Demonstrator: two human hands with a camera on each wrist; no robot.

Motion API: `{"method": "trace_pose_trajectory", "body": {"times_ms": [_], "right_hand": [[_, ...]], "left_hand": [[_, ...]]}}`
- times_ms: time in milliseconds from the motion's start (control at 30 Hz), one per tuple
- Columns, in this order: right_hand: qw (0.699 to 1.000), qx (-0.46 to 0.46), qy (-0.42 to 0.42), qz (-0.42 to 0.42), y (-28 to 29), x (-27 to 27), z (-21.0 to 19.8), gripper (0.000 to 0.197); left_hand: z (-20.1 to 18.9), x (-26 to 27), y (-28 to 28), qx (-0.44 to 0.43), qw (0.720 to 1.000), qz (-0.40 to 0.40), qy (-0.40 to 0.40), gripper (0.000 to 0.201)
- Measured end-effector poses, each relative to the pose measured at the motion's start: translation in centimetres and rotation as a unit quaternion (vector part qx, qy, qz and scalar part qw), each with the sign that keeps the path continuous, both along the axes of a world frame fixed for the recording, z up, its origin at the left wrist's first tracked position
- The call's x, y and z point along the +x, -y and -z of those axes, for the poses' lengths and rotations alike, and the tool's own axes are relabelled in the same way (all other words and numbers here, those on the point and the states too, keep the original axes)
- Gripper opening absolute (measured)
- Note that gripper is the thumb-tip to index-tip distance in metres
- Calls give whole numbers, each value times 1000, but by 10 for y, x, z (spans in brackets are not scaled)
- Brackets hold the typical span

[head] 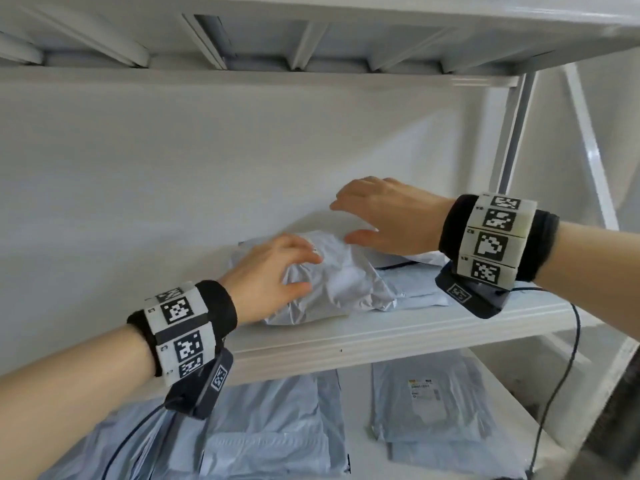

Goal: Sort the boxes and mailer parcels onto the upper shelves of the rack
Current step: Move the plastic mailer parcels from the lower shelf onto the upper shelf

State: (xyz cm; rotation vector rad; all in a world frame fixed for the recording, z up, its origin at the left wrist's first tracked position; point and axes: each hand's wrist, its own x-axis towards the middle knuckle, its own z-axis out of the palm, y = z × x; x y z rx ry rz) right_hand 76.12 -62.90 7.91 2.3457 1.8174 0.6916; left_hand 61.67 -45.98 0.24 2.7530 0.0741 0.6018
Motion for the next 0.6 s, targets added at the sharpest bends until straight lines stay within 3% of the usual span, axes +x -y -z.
{"method": "trace_pose_trajectory", "body": {"times_ms": [167, 300, 467, 600], "right_hand": [[994, 72, 17, -82, 47, -46, 2, 47], [991, 85, 8, -101, 82, -73, 32, 40], [992, 80, -32, -91, 122, -86, 99, 35], [992, 65, -87, -66, 147, -70, 166, 34]], "left_hand": [[49, -12, 50, -48, 983, 169, -55, 29], [104, -7, 77, -55, 963, 240, -108, 27], [183, 15, 93, -74, 952, 239, -176, 27], [240, 40, 96, -130, 952, 182, -208, 24]]}}
